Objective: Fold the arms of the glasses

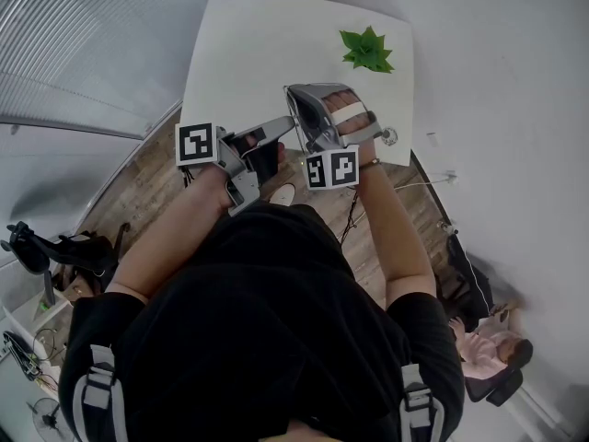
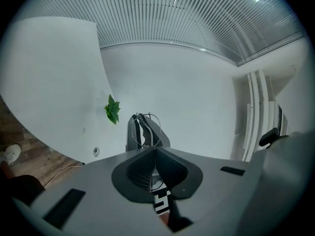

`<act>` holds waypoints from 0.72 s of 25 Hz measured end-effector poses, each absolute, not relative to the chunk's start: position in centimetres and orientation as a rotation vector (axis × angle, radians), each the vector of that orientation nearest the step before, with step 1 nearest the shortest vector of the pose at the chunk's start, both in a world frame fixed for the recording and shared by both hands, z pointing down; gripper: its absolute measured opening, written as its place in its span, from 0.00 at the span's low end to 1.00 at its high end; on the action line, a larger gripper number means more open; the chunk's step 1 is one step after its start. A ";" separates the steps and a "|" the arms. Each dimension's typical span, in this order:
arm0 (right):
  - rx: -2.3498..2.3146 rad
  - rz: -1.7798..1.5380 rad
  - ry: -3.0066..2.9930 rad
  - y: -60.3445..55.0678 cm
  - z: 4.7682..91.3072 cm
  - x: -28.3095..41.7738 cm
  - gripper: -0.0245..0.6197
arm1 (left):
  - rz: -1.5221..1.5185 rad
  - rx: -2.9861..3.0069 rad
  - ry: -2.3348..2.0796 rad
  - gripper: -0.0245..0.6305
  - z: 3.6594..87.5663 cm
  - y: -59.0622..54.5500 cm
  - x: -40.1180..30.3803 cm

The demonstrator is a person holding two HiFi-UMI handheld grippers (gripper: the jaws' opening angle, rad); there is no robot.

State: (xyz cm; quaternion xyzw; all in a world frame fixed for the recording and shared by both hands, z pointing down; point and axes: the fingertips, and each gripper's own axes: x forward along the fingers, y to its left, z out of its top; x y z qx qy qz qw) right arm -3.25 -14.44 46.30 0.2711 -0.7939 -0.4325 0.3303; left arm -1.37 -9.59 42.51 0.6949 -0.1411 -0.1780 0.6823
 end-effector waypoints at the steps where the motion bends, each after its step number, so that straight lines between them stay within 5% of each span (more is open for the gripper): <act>1: 0.702 -1.139 -2.074 -14.4 46.3 -3.3 0.10 | -0.399 1.558 -0.313 0.06 42.5 -9.6 -1.3; 10: 0.667 -1.177 -2.048 -14.0 46.2 -3.7 0.11 | -0.394 1.562 -0.304 0.06 42.3 -9.4 -1.4; 18: 0.659 -1.154 -2.057 -13.8 46.5 -3.3 0.23 | -0.408 1.560 -0.344 0.06 42.7 -10.1 -2.0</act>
